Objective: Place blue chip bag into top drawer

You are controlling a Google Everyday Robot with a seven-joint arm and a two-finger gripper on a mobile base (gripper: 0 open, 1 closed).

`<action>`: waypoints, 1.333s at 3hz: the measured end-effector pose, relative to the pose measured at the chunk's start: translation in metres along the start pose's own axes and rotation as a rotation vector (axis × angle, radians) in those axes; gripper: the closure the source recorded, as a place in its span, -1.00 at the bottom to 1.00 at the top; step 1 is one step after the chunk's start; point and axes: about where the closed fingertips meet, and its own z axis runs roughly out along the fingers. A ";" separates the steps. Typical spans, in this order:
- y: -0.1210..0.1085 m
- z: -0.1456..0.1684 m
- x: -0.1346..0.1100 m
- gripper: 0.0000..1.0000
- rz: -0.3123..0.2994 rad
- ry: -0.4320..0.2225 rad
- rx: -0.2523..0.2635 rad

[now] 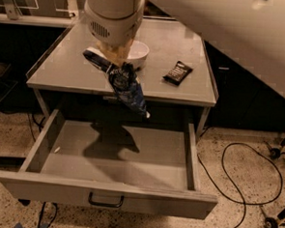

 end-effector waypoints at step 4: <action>0.039 0.020 0.068 1.00 0.090 0.132 -0.093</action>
Offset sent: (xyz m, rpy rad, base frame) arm -0.0821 -0.0511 -0.0723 0.0256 0.2679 -0.0939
